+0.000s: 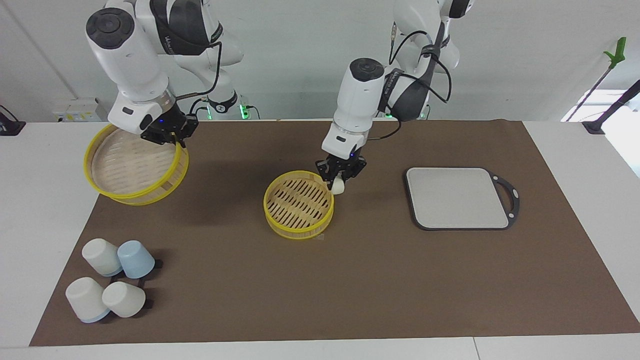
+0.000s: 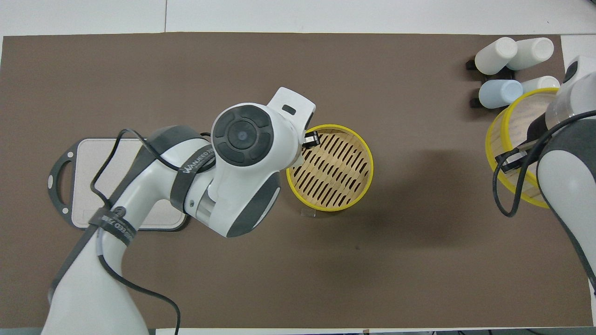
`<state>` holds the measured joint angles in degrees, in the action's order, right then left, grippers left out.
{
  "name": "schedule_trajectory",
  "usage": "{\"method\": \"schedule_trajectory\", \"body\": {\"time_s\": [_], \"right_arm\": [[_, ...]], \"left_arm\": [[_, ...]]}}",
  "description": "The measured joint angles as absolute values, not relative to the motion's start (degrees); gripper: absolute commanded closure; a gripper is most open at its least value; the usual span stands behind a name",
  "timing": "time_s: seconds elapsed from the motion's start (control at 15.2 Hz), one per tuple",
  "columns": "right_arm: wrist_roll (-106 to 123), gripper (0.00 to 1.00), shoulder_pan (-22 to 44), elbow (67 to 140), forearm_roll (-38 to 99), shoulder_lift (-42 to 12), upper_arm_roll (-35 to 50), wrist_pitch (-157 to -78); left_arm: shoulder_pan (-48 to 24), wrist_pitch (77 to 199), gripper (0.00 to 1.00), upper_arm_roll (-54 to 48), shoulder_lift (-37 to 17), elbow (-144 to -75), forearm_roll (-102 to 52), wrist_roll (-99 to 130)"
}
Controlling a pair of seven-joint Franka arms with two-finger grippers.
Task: Place bun in steamer
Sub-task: 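Lower the bun into the open steamer with the left gripper and release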
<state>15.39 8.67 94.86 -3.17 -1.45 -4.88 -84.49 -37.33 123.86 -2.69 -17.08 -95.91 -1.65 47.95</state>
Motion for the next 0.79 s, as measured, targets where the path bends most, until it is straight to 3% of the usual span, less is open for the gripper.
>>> {"method": "schedule_trajectory", "body": {"time_s": [0.26, 0.59, 0.66, 0.72, 0.79], "right_arm": [[15.68, 1.00, 7.38, 100.53, -3.17, 0.15, -4.79, -88.29], [15.88, 1.00, 7.11, 105.56, -3.17, 2.51, -4.64, -91.26], [15.88, 1.00, 7.11, 105.68, -3.17, 2.71, -4.59, -91.26], [15.88, 1.00, 7.12, 105.73, -3.17, 2.84, -4.54, -91.27], [15.88, 1.00, 7.13, 105.78, -3.17, 2.92, -4.48, -91.28]], "left_arm": [[-42.67, 130.40, 0.66, -2.60, -25.66, -93.68, 5.50, 55.58], [-42.84, 133.27, 0.64, -2.03, -29.64, -93.28, 6.11, 55.82], [-42.86, 133.28, 0.56, -2.03, -29.76, -93.28, 6.17, 55.82], [-42.93, 133.28, 0.39, -2.03, -29.80, -93.28, 6.29, 55.82], [-43.00, 133.28, 0.15, -2.03, -29.84, -93.30, 6.38, 55.82]]}}
